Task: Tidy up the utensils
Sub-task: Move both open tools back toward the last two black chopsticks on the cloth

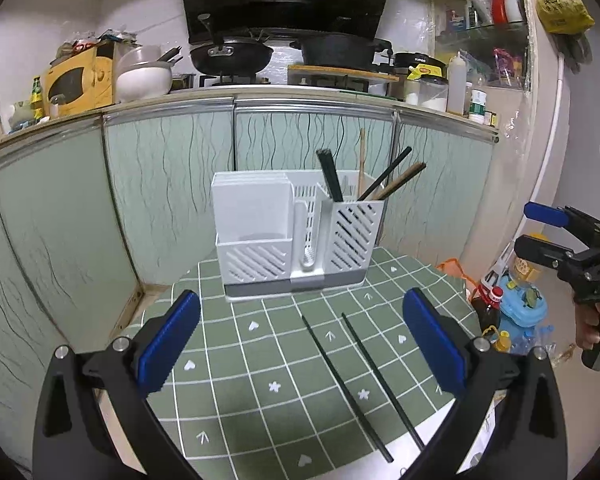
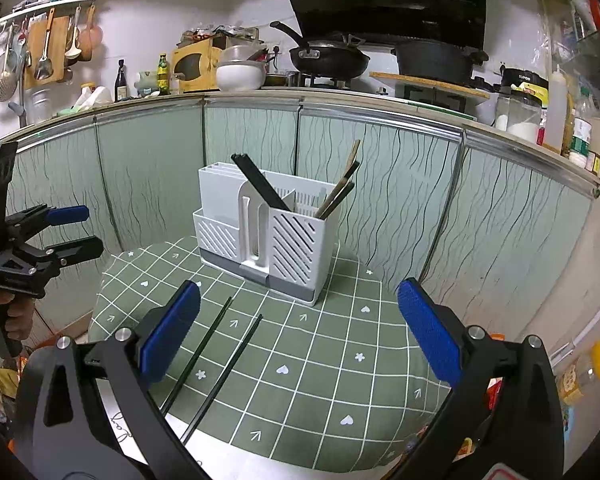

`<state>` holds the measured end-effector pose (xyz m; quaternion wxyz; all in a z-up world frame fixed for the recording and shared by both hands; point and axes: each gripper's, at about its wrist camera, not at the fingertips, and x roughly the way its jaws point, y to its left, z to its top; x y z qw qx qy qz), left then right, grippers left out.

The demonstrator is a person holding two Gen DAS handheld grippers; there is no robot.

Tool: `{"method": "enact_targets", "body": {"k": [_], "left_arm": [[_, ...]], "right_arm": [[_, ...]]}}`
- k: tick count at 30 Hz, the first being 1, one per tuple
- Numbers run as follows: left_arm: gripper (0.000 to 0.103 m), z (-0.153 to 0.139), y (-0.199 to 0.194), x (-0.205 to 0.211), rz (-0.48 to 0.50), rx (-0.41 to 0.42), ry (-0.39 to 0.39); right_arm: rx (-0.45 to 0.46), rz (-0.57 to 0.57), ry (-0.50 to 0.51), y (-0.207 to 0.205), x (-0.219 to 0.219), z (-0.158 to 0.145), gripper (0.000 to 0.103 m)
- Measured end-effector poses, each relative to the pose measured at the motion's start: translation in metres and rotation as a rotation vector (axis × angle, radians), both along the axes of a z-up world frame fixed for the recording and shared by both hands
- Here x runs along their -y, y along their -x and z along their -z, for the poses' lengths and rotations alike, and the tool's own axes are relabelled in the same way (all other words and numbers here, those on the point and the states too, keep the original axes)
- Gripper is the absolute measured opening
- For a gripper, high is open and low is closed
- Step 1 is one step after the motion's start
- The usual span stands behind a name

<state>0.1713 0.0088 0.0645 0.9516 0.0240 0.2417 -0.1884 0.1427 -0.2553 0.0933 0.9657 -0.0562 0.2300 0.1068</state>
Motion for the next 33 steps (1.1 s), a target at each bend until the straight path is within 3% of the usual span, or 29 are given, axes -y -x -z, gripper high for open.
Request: {"method": "enact_targets", "body": {"k": [19, 33], "left_arm": [[0.099, 0.061, 0.022, -0.003, -0.126, -0.008, -0.053], [0.099, 0.1, 0.032, 0.01, -0.131, -0.018, -0.129]], "right_arm": [[-0.062, 0.024, -0.023, 0.006, -0.012, 0.062, 0.095], [-0.167, 0.017, -0.014, 0.018, -0.03, 0.133, 0.095]]}}
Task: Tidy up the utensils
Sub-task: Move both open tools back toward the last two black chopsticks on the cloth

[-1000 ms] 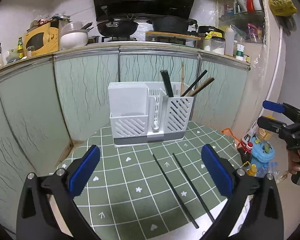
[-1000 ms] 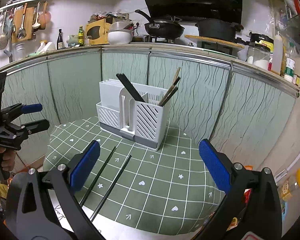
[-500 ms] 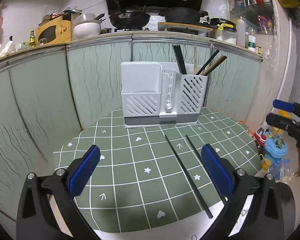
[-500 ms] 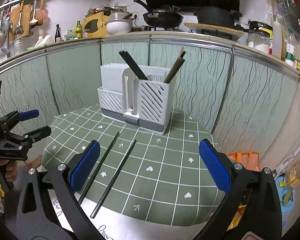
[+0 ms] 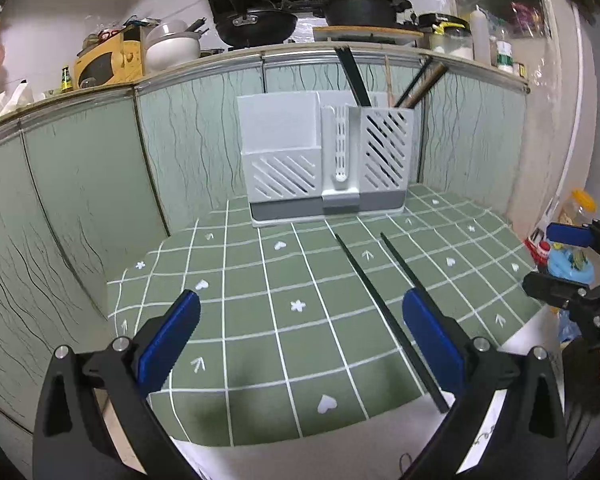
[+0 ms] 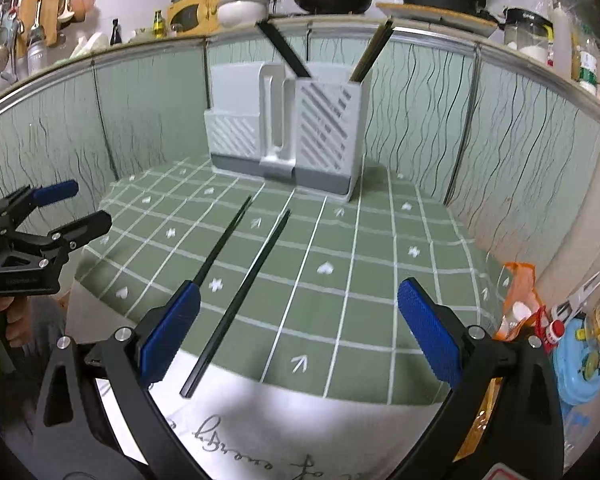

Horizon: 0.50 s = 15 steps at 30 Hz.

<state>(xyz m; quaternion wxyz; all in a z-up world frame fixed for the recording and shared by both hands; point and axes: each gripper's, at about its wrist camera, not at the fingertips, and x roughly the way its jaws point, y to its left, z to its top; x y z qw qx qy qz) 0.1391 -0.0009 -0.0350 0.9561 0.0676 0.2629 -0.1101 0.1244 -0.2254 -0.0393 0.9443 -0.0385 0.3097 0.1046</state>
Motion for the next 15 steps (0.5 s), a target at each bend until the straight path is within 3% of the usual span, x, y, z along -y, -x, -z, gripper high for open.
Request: {"method": "enact_targets", "body": {"k": [7, 15], "left_arm": [[0.099, 0.021, 0.009, 0.001, -0.001, -0.031, -0.011], [0.099, 0.04, 0.011, -0.004, -0.026, -0.079, -0.01]], "right_arm": [[-0.061, -0.023, -0.021, 0.0, -0.014, 0.028, 0.09], [-0.125, -0.063, -0.018, -0.004, -0.041, 0.054, 0.061]]}}
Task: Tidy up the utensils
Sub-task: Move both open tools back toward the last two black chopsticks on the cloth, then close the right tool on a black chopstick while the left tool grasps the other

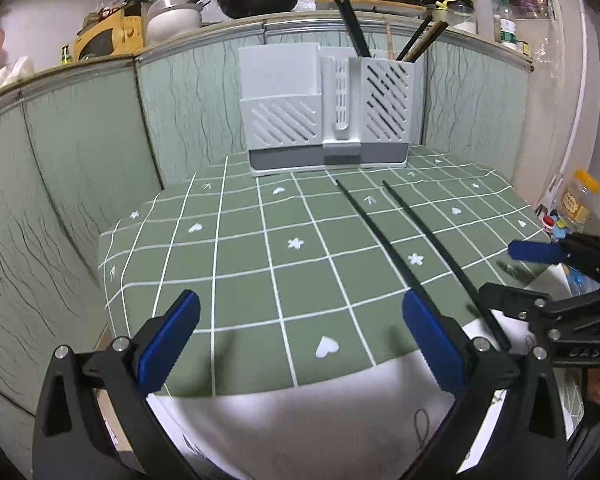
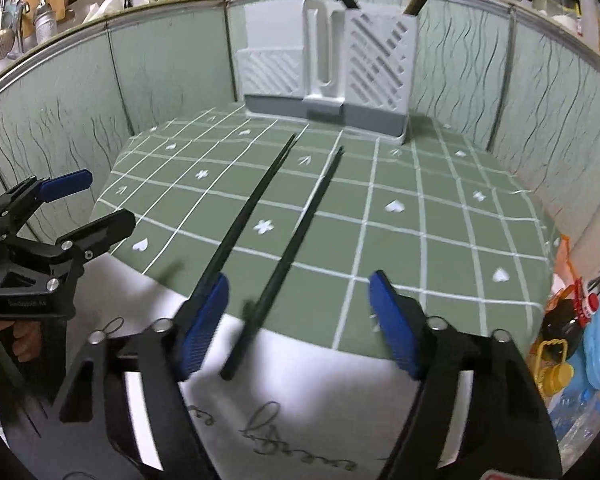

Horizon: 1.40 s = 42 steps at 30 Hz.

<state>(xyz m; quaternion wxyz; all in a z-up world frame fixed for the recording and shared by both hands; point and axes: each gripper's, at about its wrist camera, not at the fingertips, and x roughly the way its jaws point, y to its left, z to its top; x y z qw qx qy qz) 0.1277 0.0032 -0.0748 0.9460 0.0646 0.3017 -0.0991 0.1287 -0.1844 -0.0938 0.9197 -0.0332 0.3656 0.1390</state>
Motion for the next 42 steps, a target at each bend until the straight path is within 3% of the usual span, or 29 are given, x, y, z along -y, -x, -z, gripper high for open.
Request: {"method": "enact_targets", "body": {"k": [6, 11, 26, 33, 37, 39, 41, 42], "left_arm": [[0.099, 0.005, 0.0, -0.002, -0.004, -0.017, 0.001], [0.099, 0.007, -0.001, -0.002, -0.006, -0.03, 0.012], [0.097, 0.011, -0.006, 0.038, 0.074, -0.063, 0.026], [0.063, 0.028, -0.023, 0.061, 0.101, -0.154, 0.0], [0.049, 0.032, -0.025, 0.068, 0.107, -0.14, -0.017], [0.021, 0.032, -0.025, 0.071, 0.098, -0.133, -0.026], [0.009, 0.031, -0.025, 0.071, 0.083, -0.129, -0.037], [0.007, 0.031, -0.026, 0.068, 0.08, -0.135, -0.023]], "right_arm": [[-0.03, 0.03, -0.004, -0.007, -0.006, 0.014, 0.041], [-0.04, 0.09, -0.015, -0.011, 0.0, 0.016, 0.008], [-0.051, 0.177, -0.016, -0.012, 0.034, 0.015, 0.006], [-0.049, 0.19, -0.016, -0.008, 0.045, 0.016, 0.006], [-0.046, 0.189, -0.01, -0.006, 0.046, 0.017, 0.006], [-0.044, 0.189, -0.005, -0.006, 0.045, 0.017, 0.006], [-0.044, 0.19, -0.006, -0.006, 0.045, 0.016, 0.006], [-0.043, 0.19, -0.007, -0.006, 0.045, 0.016, 0.006]]}}
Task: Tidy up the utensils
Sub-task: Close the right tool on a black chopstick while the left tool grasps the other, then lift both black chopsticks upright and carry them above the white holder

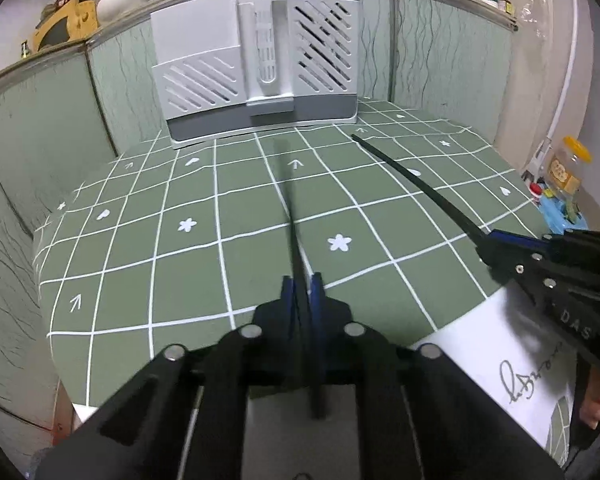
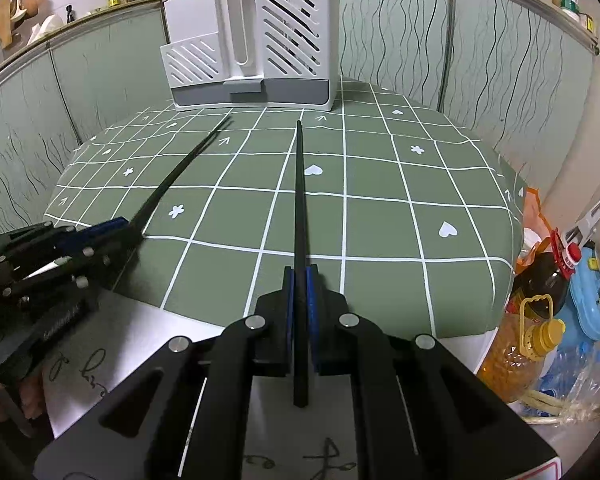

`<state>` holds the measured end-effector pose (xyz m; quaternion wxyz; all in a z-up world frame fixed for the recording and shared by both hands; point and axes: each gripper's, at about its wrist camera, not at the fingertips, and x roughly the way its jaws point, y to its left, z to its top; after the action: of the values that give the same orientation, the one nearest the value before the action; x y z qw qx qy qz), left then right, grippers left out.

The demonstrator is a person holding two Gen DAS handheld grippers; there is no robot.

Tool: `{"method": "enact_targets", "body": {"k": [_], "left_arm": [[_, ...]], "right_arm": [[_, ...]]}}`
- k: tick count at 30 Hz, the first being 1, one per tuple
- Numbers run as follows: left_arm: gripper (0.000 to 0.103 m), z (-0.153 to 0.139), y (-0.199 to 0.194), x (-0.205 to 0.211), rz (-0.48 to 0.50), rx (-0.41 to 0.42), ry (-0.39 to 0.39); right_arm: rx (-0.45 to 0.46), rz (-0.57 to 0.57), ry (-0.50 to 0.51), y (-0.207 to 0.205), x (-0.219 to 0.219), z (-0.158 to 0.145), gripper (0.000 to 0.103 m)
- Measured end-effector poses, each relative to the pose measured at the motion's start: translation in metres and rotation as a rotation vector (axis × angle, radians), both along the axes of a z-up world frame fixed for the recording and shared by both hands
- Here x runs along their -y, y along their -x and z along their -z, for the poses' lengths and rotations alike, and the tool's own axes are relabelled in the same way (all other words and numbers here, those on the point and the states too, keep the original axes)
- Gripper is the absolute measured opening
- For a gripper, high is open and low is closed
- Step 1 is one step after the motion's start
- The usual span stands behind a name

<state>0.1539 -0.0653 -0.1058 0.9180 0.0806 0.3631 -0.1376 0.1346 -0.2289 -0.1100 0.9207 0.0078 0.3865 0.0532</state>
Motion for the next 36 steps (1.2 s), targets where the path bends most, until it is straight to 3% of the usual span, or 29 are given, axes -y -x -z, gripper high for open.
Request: {"method": "enact_targets", "body": {"k": [8, 20, 36], "left_arm": [[0.007, -0.008, 0.0, -0.011, 0.007, -0.013, 0.039], [0.008, -0.058, 0.013, -0.03, 0.022, 0.057, 0.078], [0.008, -0.131, 0.008, -0.046, 0.026, 0.163, 0.141]], "right_arm": [[0.0, 0.004, 0.0, -0.004, 0.0, -0.003, 0.006], [0.07, -0.014, -0.037, 0.005, 0.007, -0.048, 0.006], [0.229, -0.041, -0.075, 0.008, 0.012, -0.126, 0.006]]}}
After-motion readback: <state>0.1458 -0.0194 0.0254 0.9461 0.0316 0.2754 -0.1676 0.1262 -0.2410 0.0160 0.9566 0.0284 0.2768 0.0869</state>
